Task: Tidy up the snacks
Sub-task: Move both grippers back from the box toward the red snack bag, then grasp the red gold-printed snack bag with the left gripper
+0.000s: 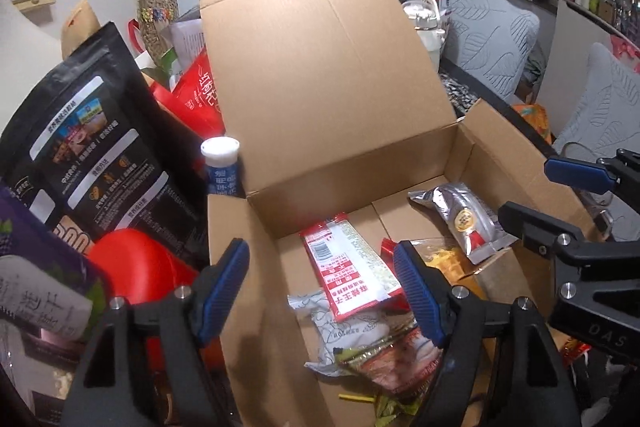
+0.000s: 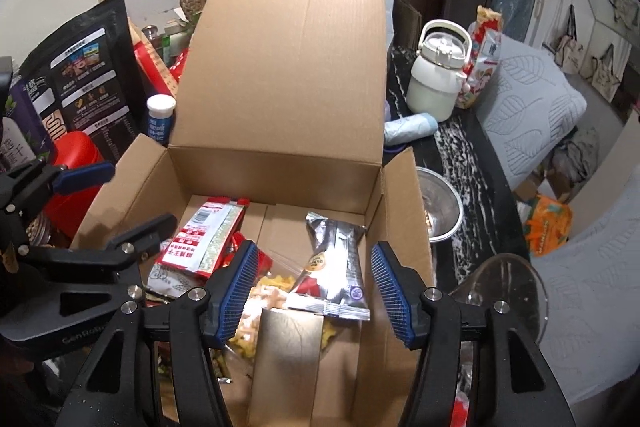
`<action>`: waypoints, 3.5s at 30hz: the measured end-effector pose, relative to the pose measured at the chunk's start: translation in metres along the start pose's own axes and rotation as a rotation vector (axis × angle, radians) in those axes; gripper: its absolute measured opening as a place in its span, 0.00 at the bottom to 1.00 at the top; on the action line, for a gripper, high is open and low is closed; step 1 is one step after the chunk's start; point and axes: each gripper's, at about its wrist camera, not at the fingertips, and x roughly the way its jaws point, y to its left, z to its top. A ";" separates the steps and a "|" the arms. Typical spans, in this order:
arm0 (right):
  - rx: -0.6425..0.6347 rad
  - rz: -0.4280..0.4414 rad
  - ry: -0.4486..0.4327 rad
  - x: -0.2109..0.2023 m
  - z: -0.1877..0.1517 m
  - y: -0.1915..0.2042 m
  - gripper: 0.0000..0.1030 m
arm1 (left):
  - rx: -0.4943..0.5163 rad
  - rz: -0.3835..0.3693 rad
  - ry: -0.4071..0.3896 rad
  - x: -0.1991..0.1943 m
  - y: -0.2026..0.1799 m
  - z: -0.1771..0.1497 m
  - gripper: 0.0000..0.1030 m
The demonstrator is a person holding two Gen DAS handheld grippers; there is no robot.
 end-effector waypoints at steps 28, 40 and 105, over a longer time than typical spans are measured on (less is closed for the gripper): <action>-0.005 -0.018 -0.159 -0.133 -0.019 0.019 0.58 | -0.016 -0.043 -0.189 -0.142 0.007 -0.024 0.72; 0.004 -0.030 -0.221 -0.182 -0.037 0.017 0.59 | 0.007 -0.036 -0.253 -0.191 0.003 -0.037 0.72; 0.312 -0.071 0.102 -0.087 -0.244 -0.147 0.66 | 0.102 -0.401 0.142 -0.014 -0.227 -0.111 0.72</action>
